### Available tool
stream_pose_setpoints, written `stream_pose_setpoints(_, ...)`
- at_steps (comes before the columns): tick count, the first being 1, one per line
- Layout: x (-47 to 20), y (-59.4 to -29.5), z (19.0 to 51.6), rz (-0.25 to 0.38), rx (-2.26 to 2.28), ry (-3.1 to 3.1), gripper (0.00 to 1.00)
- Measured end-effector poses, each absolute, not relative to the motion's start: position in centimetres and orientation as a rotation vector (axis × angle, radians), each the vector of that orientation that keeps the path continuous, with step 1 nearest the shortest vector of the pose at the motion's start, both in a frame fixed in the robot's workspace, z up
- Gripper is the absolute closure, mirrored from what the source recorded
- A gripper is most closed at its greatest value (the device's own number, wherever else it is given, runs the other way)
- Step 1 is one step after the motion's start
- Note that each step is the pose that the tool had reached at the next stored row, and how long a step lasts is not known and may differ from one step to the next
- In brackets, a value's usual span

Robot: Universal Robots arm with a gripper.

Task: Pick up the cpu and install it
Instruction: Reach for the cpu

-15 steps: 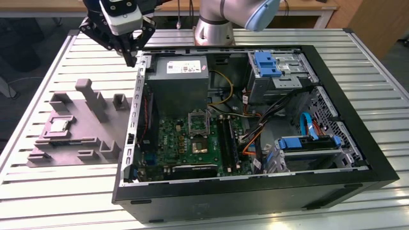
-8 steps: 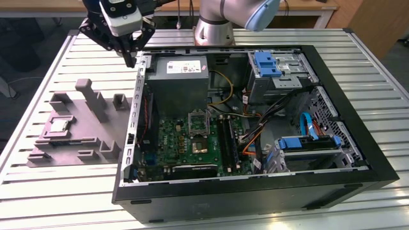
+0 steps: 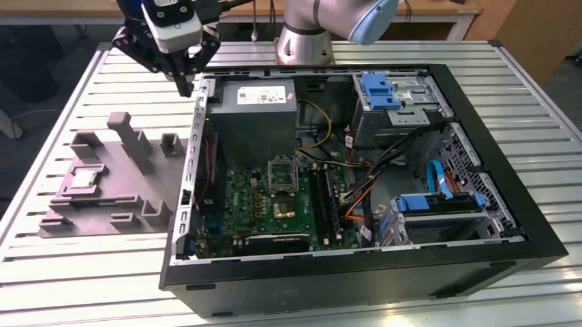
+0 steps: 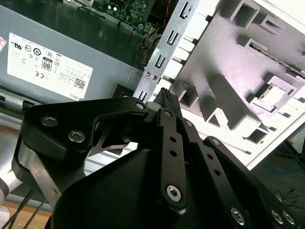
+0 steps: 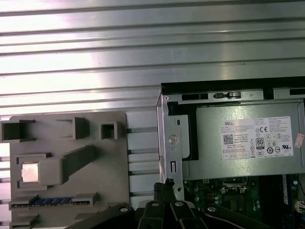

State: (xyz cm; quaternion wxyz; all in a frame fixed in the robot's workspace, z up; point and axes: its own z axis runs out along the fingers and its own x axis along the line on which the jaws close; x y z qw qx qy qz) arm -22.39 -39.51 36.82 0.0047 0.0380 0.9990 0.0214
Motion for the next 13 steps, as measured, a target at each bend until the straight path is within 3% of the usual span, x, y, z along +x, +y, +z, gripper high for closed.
stream_pose_setpoints(13, -22.47, -39.51, 36.54, 0.067, 0.12, 3.135, 0.89)
